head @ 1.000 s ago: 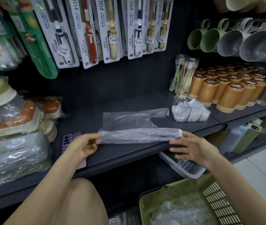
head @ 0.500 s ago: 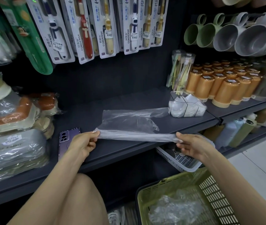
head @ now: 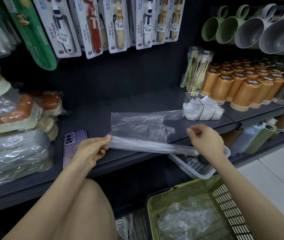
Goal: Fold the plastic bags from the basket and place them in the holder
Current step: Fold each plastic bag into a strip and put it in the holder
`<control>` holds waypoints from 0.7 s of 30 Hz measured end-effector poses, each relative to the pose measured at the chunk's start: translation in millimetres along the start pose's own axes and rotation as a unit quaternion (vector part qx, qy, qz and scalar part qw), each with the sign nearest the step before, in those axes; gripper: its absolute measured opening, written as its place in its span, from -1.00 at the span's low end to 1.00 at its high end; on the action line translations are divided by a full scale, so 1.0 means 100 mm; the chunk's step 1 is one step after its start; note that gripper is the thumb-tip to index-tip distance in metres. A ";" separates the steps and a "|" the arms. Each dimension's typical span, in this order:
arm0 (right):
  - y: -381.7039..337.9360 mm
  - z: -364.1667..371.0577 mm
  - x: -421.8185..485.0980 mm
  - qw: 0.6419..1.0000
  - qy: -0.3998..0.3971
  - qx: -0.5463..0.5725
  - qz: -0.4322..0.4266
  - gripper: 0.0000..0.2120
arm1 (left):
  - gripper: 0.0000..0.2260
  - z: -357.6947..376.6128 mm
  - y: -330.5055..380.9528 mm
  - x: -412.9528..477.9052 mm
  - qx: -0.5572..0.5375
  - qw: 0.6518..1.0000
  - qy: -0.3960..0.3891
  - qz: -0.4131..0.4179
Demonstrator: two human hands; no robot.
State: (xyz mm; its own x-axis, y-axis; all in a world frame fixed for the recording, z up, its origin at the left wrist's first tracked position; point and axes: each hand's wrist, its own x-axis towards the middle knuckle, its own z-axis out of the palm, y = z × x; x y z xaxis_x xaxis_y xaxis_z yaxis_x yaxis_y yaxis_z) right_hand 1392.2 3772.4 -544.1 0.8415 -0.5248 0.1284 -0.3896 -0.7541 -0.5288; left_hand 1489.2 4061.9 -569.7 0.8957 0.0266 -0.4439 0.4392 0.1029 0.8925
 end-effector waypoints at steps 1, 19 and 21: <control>-0.15 0.03 0.01 0.999 0.004 0.008 -0.051 -0.74 | -0.83 -0.01 0.00 -0.02 0.012 1.000 0.005 0.004; -1.51 1.73 0.75 0.905 -0.227 -0.188 -0.305 -0.53 | -0.78 -0.19 -0.18 0.02 0.500 0.837 -0.061 0.214; -1.55 1.76 0.74 0.902 -0.228 -0.178 -0.320 -0.54 | -0.69 -0.19 -0.11 0.02 0.525 0.823 -0.078 0.205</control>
State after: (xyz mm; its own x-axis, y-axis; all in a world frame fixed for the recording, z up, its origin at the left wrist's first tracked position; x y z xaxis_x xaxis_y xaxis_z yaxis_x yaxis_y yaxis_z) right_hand 1581.0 3919.4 -600.5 0.9719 0.2180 -0.0891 0.2027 -0.9669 -0.1549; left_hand 1484.8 4079.6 -582.0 0.9456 -0.2910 -0.1453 -0.1573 -0.8001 0.5789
